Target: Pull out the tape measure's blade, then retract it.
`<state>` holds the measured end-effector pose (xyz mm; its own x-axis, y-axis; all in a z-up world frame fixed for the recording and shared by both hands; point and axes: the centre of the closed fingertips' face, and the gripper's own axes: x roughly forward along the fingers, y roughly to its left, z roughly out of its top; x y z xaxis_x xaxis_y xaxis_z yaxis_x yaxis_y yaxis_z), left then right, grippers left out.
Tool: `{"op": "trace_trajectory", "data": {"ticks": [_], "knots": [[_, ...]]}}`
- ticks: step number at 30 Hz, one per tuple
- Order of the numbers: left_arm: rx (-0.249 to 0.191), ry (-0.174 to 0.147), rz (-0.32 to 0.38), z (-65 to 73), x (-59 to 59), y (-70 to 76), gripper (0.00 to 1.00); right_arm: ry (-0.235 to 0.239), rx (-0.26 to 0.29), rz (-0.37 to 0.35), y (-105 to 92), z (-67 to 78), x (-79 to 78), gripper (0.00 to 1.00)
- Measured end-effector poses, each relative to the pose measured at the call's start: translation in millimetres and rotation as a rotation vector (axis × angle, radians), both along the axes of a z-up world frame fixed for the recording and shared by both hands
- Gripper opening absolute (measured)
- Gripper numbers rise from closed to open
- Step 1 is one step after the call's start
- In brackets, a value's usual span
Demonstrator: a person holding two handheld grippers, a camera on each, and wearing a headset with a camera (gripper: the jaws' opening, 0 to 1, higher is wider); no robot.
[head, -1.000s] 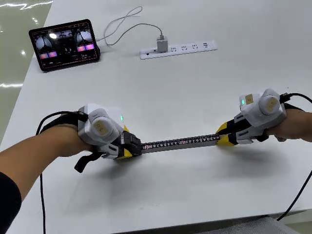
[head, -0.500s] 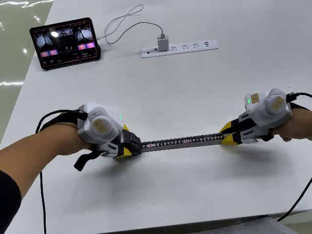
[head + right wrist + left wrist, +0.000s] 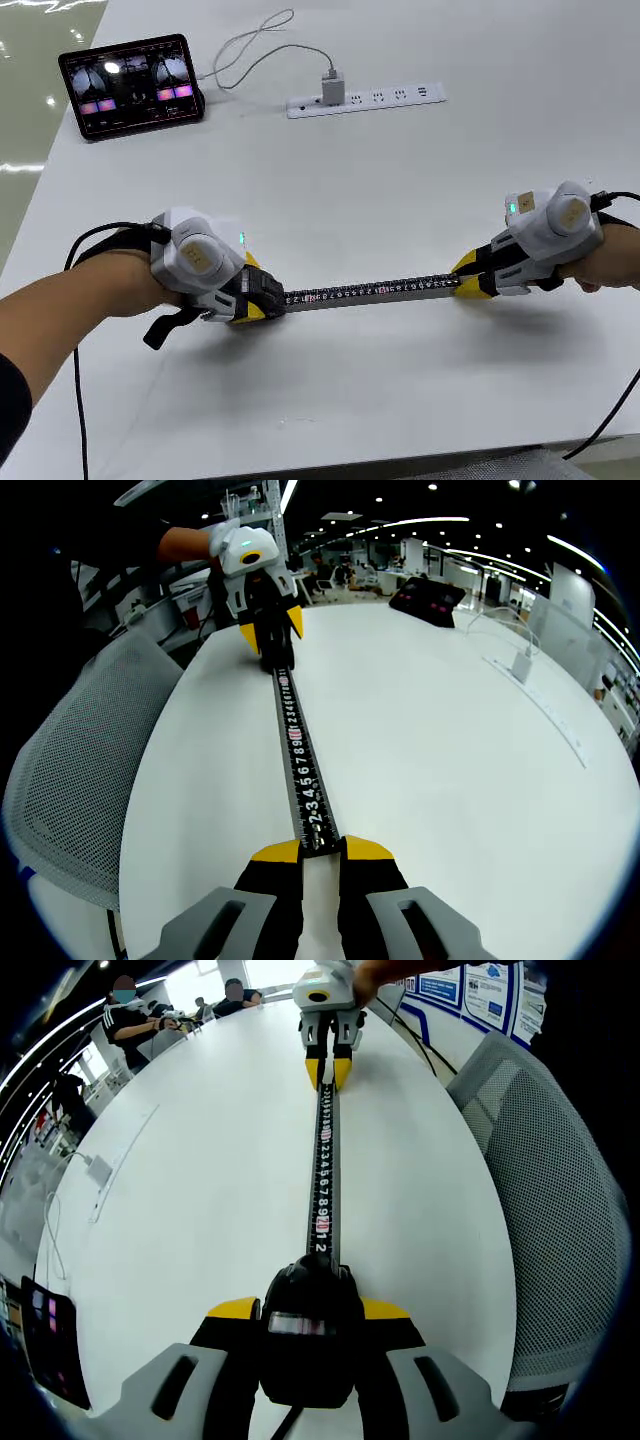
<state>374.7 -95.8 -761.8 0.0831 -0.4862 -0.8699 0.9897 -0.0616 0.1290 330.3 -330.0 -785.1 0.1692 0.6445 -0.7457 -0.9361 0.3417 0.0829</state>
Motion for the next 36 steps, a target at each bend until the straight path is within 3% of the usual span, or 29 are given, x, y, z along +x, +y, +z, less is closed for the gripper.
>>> {"op": "trace_trajectory", "data": {"ticks": [22, 26, 36], "knots": [[0.001, -0.005, 0.005, 0.8, -0.4, -0.5, 0.32, 0.007, -0.019, -0.012, -8.8, 1.0, -1.8, 0.09], [-0.001, -0.006, 0.007, 0.7, -0.2, -0.6, 0.32, 0.038, -0.013, -0.044, -8.8, 0.9, -1.0, 0.09], [-0.006, -0.003, 0.006, 1.0, -0.6, -1.1, 0.32, 0.006, -0.063, 0.001, -7.0, -0.7, -2.6, 0.11]]}}
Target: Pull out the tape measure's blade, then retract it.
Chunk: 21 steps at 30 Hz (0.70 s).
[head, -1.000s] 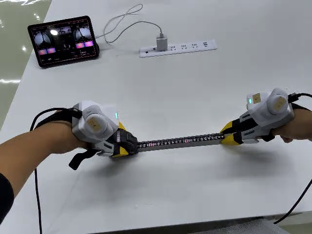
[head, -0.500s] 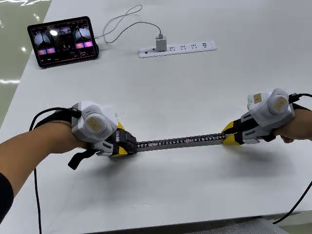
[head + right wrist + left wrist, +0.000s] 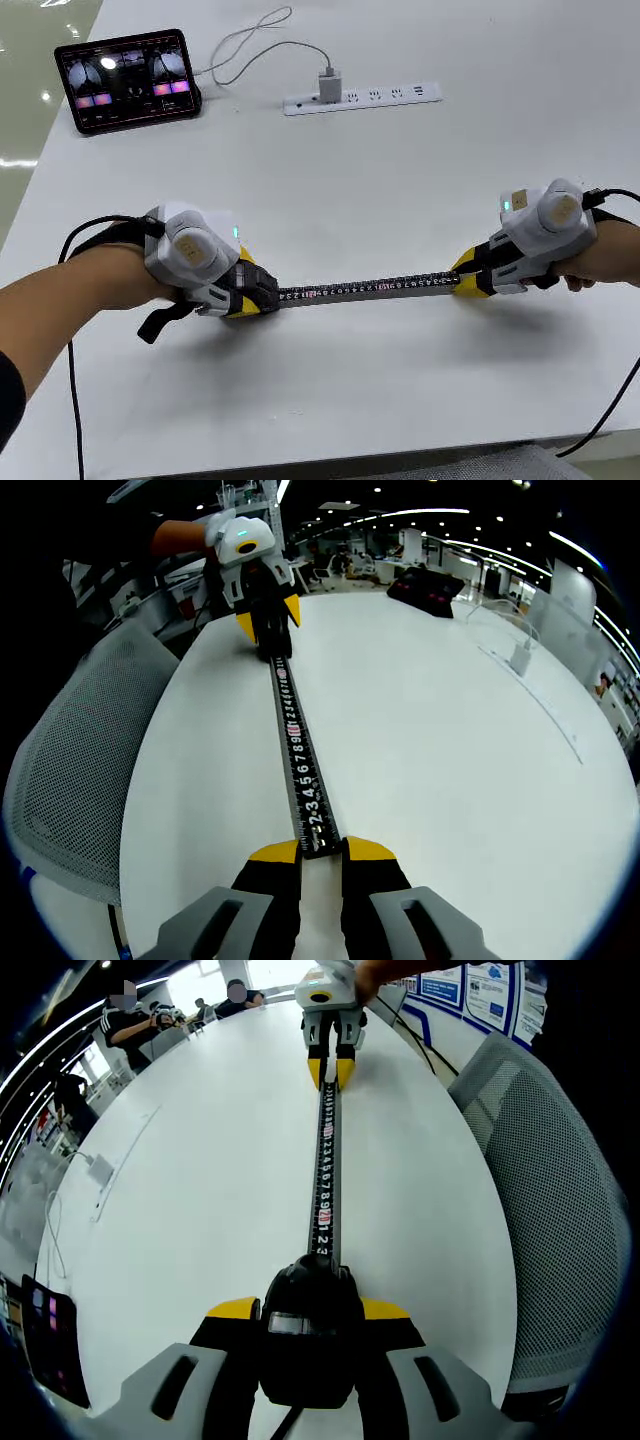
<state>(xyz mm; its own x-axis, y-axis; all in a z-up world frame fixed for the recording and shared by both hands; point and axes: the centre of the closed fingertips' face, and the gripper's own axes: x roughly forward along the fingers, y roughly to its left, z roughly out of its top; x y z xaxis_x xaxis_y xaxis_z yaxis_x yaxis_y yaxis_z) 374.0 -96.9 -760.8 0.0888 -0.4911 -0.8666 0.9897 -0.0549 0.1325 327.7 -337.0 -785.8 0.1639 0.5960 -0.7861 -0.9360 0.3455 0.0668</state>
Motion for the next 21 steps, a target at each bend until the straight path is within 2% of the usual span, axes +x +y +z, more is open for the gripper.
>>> {"op": "trace_trajectory", "data": {"ticks": [2, 3, 5, 10, 12, 14, 17, 21], "knots": [[-0.003, 0.003, 0.003, 0.2, -0.1, -0.3, 0.32, -0.009, -0.015, 0.018, 0.3, -0.3, -0.4, 0.11], [-0.008, 0.010, 0.010, 0.7, 0.2, -0.6, 0.32, -0.016, -0.013, -0.002, 2.6, 0.2, 2.3, 0.11], [-0.031, 0.036, 0.032, 2.1, 1.5, -1.8, 0.32, -0.016, -0.035, 0.015, 1.9, -0.1, 1.1, 0.11], [-0.017, 0.059, 0.034, 1.2, 2.3, -2.6, 0.33, -0.028, -0.063, 0.043, 0.6, -1.0, 0.5, 0.11], [-0.012, 0.058, 0.028, 0.9, 1.2, -2.3, 0.33, -0.027, -0.068, 0.048, 0.4, -1.1, 0.7, 0.11], [-0.017, 0.066, 0.051, 0.4, 1.3, -2.9, 0.34, -0.022, -0.070, 0.052, 0.5, -1.2, 1.0, 0.11], [-0.017, 0.057, 0.057, -2.4, 1.8, -3.4, 0.35, 0.006, -0.070, 0.031, 1.0, -1.1, 1.8, 0.11], [-0.008, 0.051, 0.053, -3.4, 1.8, -3.1, 0.35, 0.010, -0.104, 0.055, 1.9, -2.0, 1.4, 0.11]]}}
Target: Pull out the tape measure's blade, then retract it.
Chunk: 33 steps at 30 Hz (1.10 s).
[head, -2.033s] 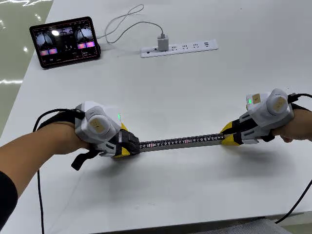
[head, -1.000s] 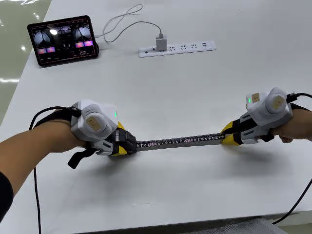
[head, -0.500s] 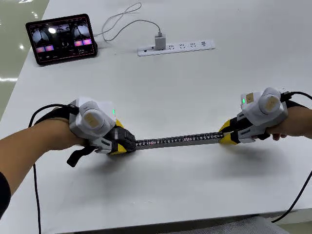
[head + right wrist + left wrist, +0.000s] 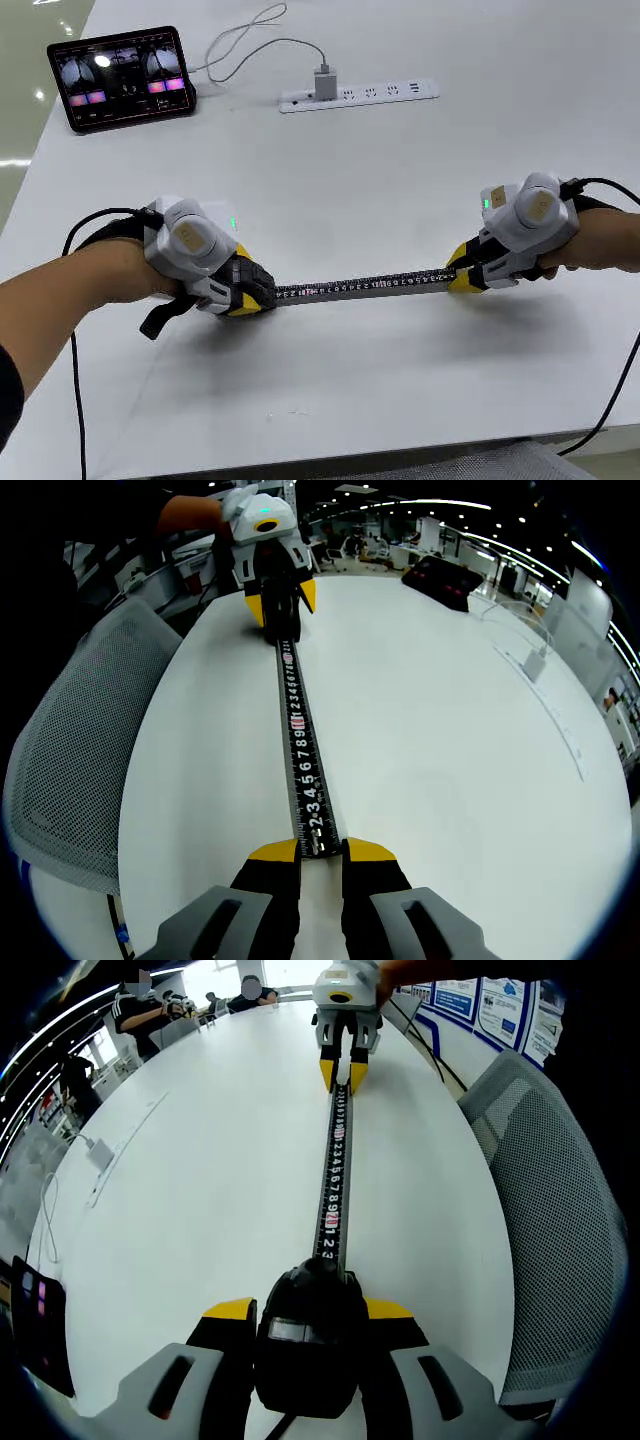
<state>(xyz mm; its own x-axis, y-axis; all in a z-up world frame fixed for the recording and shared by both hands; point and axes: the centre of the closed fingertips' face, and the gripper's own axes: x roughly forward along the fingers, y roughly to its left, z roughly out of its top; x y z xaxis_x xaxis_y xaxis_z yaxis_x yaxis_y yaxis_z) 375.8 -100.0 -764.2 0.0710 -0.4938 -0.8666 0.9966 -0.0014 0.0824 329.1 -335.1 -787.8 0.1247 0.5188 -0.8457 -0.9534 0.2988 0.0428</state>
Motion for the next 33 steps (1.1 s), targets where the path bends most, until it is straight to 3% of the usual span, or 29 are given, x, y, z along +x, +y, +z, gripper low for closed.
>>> {"op": "trace_trajectory", "data": {"ticks": [3, 12, 18, 23, 26, 30, 33], "knots": [[0.004, 0.006, 0.000, -0.2, 0.1, 0.3, 0.35, -0.002, -0.031, 0.021, 0.3, -0.4, -0.3, 0.11], [0.027, 0.010, 0.020, 0.4, 3.7, 3.8, 0.41, 0.000, -0.049, 0.062, 0.0, -0.6, -1.1, 0.12], [-0.002, 0.031, 0.022, 10.0, 2.5, 6.2, 0.48, 0.009, -0.043, 0.043, -0.3, -0.3, -1.2, 0.13], [-0.024, 0.057, 0.057, 13.9, 1.3, 9.1, 0.59, 0.017, -0.043, 0.024, 0.5, 0.7, -1.4, 0.25], [-0.037, 0.059, 0.074, 17.6, 1.1, 9.2, 0.61, 0.014, -0.035, 0.022, 2.0, 3.5, -1.1, 0.25], [-0.054, 0.068, 0.099, 20.8, -0.1, 9.3, 0.67, 0.015, -0.025, -0.004, 3.3, 6.1, -0.9, 0.33], [-0.071, 0.083, 0.133, 21.5, -0.5, 10.6, 0.74, 0.025, -0.013, -0.054, 2.5, 8.5, -1.2, 0.39]]}}
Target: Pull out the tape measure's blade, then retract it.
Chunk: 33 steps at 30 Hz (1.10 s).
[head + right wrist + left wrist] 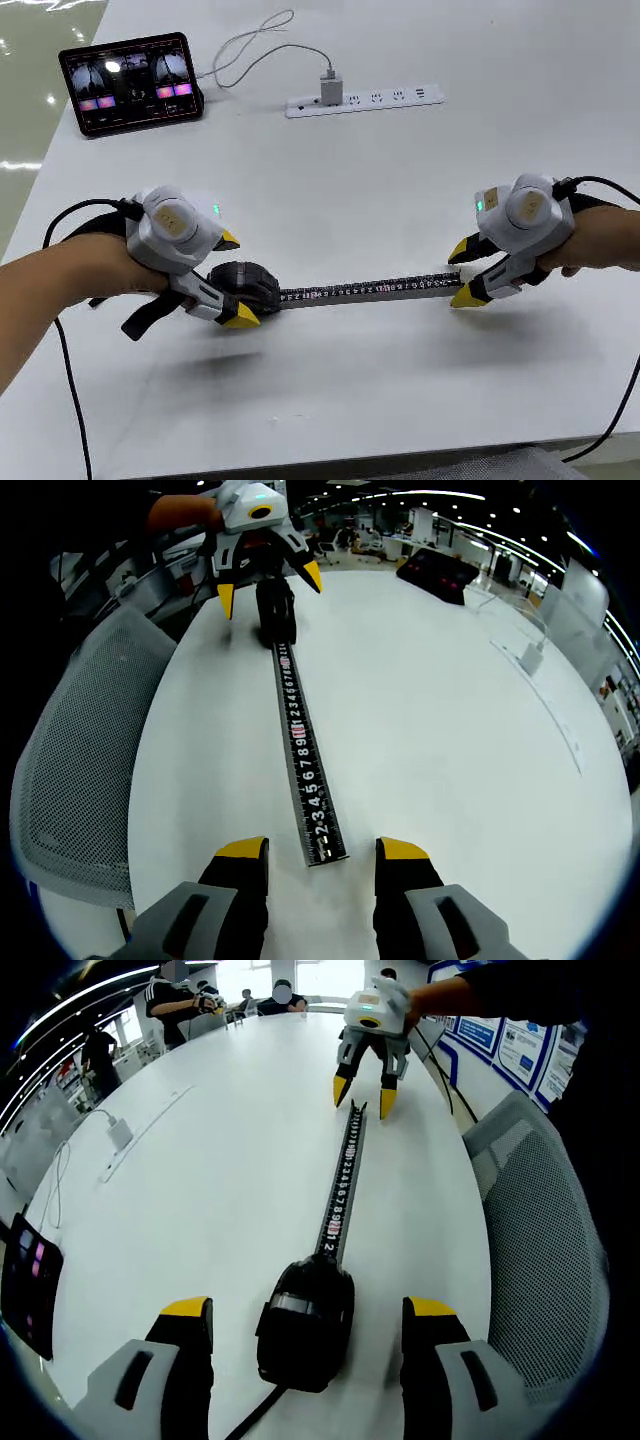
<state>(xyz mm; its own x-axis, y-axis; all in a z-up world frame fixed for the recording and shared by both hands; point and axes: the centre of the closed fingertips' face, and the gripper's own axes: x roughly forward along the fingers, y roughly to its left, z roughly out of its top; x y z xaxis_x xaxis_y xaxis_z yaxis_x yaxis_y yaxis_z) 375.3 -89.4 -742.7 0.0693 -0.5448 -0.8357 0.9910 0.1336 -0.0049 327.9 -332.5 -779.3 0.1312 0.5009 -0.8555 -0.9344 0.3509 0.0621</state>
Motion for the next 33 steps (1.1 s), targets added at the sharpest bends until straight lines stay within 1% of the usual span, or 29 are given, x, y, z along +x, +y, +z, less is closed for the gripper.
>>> {"op": "trace_trajectory", "data": {"ticks": [1, 3, 4, 5, 7, 9, 11, 13, 15, 21, 22, 23, 25, 28, 29, 30, 31, 32, 33], "knots": [[-0.011, 0.007, 0.010, 0.5, -1.2, 0.2, 0.74, -0.005, 0.013, -0.018, 0.1, 2.4, 0.8, 0.40], [-0.032, 0.042, 0.034, -0.2, -6.1, -1.0, 0.75, -0.010, 0.026, -0.034, -0.6, 4.8, 0.6, 0.42], [-0.030, 0.048, 0.042, -2.1, -6.9, 0.0, 0.77, -0.015, 0.028, -0.041, -1.9, 5.9, -0.1, 0.43], [-0.030, 0.046, 0.050, -3.5, -6.7, 0.6, 0.78, -0.021, 0.030, -0.049, -2.9, 6.5, 0.1, 0.45], [-0.048, 0.046, 0.069, -3.9, -7.1, 0.4, 0.80, -0.046, 0.029, -0.073, -6.4, 7.6, 2.9, 0.51], [-0.061, 0.060, 0.093, -5.2, -8.7, 0.8, 0.81, -0.051, 0.035, -0.091, -9.3, 8.5, 3.1, 0.55], [-0.063, 0.071, 0.107, -7.3, -10.9, 2.3, 0.83, -0.046, 0.047, -0.115, -11.2, 9.2, 2.7, 0.56], [-0.070, 0.063, 0.115, -8.4, -12.4, 4.4, 0.85, -0.052, 0.057, -0.141, -12.9, 9.5, 3.6, 0.57], [-0.081, 0.051, 0.137, -7.5, -11.6, 7.1, 0.87, -0.057, 0.071, -0.166, -13.3, 10.2, 3.8, 0.60], [-0.114, 0.057, 0.223, -4.1, -9.2, 21.4, 0.98, -0.071, 0.097, -0.204, -13.6, 14.6, -1.6, 0.69], [-0.124, 0.053, 0.245, -3.1, -7.2, 24.9, 0.99, -0.078, 0.098, -0.209, -14.6, 15.5, -2.3, 0.70], [-0.127, 0.052, 0.258, -2.4, -6.4, 28.3, 0.99, -0.081, 0.101, -0.212, -15.2, 16.6, -3.2, 0.71], [-0.146, 0.051, 0.283, 0.1, -5.1, 33.5, 0.99, -0.098, 0.111, -0.232, -17.8, 19.2, -2.5, 0.74], [-0.169, 0.037, 0.328, 3.5, -1.2, 41.7, 0.99, -0.112, 0.121, -0.250, -21.2, 22.9, -5.7, 0.81], [-0.188, 0.020, 0.352, 7.0, 2.2, 43.7, 0.99, -0.118, 0.125, -0.257, -22.4, 24.3, -7.9, 0.83], [-0.215, -0.029, 0.372, 12.5, 9.8, 43.9, 0.99, -0.120, 0.125, -0.260, -23.3, 25.1, -10.4, 0.84], [-0.236, -0.059, 0.382, 17.3, 13.5, 44.1, 0.99, -0.120, 0.129, -0.264, -24.0, 26.5, -13.5, 0.83], [-0.249, -0.066, 0.392, 21.1, 12.9, 44.1, 0.99, -0.137, 0.152, -0.285, -23.3, 30.4, -16.0, 0.82], [-0.247, -0.068, 0.397, 22.4, 11.9, 45.4, 0.99, -0.142, 0.165, -0.289, -22.7, 32.1, -19.4, 0.82]]}}
